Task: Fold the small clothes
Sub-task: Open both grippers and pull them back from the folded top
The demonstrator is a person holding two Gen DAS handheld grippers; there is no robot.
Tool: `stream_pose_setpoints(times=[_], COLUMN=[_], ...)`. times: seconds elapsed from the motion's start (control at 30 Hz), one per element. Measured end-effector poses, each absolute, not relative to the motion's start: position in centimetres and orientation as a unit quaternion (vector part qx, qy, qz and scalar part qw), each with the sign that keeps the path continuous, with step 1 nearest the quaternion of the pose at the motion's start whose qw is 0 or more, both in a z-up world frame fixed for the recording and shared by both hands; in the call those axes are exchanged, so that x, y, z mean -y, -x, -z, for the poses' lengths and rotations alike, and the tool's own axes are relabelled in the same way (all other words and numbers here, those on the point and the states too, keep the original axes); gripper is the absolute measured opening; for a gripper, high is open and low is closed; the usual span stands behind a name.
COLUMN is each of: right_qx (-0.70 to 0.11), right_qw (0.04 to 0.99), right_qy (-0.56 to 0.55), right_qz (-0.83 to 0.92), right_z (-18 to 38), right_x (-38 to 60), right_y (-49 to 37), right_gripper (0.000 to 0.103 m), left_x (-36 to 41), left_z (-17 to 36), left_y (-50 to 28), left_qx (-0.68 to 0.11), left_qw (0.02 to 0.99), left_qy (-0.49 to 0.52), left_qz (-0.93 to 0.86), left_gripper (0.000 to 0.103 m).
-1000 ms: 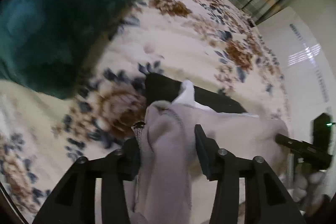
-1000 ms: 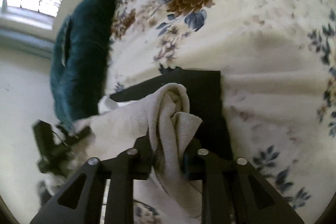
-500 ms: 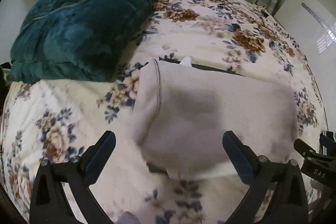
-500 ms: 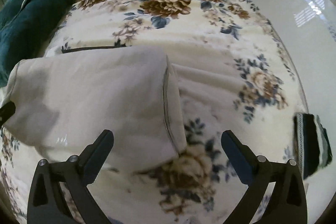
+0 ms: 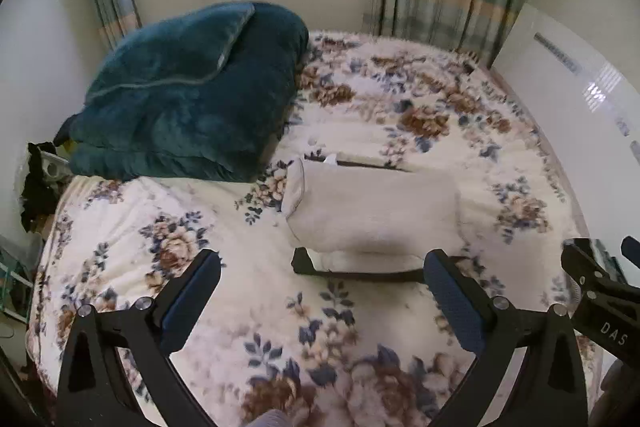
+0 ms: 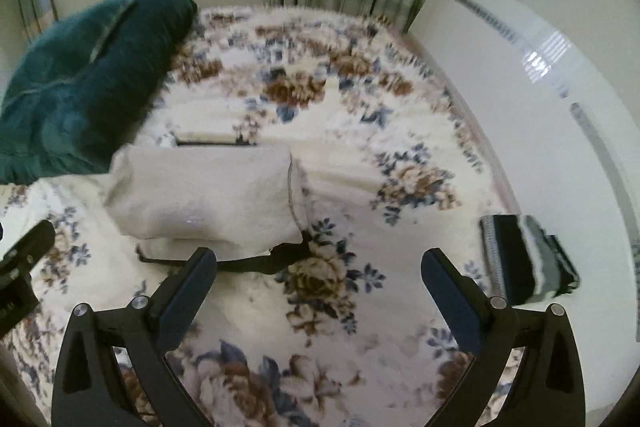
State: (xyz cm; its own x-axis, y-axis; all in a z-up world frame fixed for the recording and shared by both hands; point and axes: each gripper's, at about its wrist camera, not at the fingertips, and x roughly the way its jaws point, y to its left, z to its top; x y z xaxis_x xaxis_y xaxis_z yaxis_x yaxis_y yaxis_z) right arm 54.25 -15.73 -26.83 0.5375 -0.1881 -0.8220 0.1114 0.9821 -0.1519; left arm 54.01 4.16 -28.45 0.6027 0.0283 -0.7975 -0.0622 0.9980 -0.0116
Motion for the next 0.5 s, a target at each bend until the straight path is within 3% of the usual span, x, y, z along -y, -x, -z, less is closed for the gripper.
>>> stream_pose_setpoints(times=[0.3, 0.5], right_qx=[-0.407, -0.372], right_qw=[0.909, 0.926], right_qy=[0.031, 0.036], right_qz=[0.077, 0.059], right_z=[12.4, 5.8], right_x=[15.7, 15.3], right_y=[-41.7, -33.9], right_gripper=[0.103, 0.103], left_x=[-2.8, -2.6], left_z=[17.0, 12.5], left_y=[-43.6, -37.9], left_qx=[-0.401, -0.382], left_qw=[0.916, 0.924], left_qy=[0.017, 0.026], left_qz=[-0.020, -0.023], left_gripper=[0.103, 0.103])
